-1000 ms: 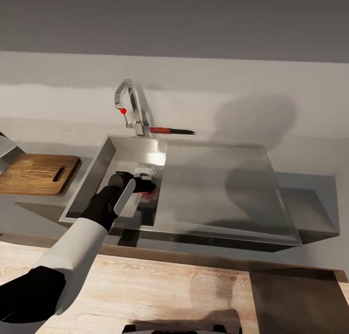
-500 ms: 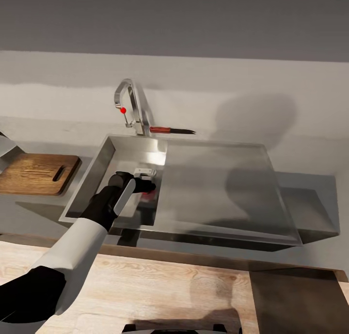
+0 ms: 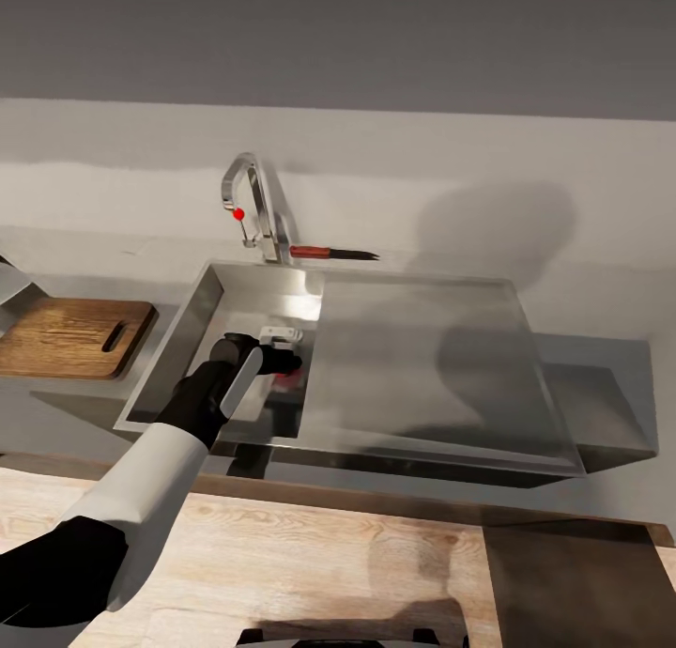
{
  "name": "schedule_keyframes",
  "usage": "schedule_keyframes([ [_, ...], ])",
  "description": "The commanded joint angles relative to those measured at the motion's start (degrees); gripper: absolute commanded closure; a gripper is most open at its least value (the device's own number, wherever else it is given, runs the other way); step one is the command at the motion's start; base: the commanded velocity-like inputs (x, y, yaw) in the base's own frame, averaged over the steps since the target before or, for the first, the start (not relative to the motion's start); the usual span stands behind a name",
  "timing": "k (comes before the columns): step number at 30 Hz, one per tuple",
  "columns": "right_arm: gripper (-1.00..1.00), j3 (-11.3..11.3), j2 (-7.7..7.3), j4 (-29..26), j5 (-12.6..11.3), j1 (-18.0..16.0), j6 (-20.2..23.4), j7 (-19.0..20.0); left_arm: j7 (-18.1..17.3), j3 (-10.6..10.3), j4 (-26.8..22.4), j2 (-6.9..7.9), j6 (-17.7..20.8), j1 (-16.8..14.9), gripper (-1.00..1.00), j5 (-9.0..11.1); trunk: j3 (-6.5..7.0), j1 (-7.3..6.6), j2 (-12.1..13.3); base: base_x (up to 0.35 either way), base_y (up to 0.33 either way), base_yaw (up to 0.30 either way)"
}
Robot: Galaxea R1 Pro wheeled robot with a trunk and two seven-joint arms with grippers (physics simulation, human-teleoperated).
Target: In the kitchen, take the Vidalia onion out of the sink, dice it on the chopping board with the paring knife, put the diced onion into the bowl on the countertop, then place both the paring knife and the chopping board into the sink.
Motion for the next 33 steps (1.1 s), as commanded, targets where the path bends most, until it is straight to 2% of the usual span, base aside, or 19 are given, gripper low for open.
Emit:
schedule_keyframes([
  [1,-1.00,-0.36,0.01,0.01,0.61,-0.02,-0.12,-0.33,0.55,-0.11,-0.04,0.00,0.20,-0.03,-1.00,0.60,-0.08,0.03,-0.09,0.000,0.000,0.000],
  [3,-1.00,-0.35,0.01,0.01,0.61,-0.02,-0.12,-0.33,0.55,-0.11,-0.04,0.00,0.21,-0.01,-1.00,0.60,-0.08,0.03,-0.09,0.000,0.000,0.000],
  [4,-1.00,-0.36,0.01,0.01,0.61,-0.02,-0.12,-0.33,0.55,-0.11,-0.03,0.01,0.21,-0.01,1.00,0.60,-0.08,0.03,-0.09,0.000,0.000,0.000],
  [22,-1.00,-0.35,0.01,0.01,0.61,-0.02,-0.12,-0.33,0.48,-0.09,-0.85,-0.02,0.22,-0.02,1.00,0.60,-0.08,0.03,-0.09,0.000,0.000,0.000],
  [29,-1.00,-0.35,0.01,0.01,0.61,-0.02,-0.12,-0.33,0.55,-0.02,-5.82,-0.05,0.44,-0.02,1.00,0.60,0.23,0.03,-0.09,0.000,0.000,0.000],
  [33,-1.00,-0.36,0.01,0.01,0.61,-0.02,-0.12,-0.33,0.55,-0.02,-6.56,0.00,0.54,-0.02,1.00,0.60,0.58,0.03,-0.09,0.000,0.000,0.000],
])
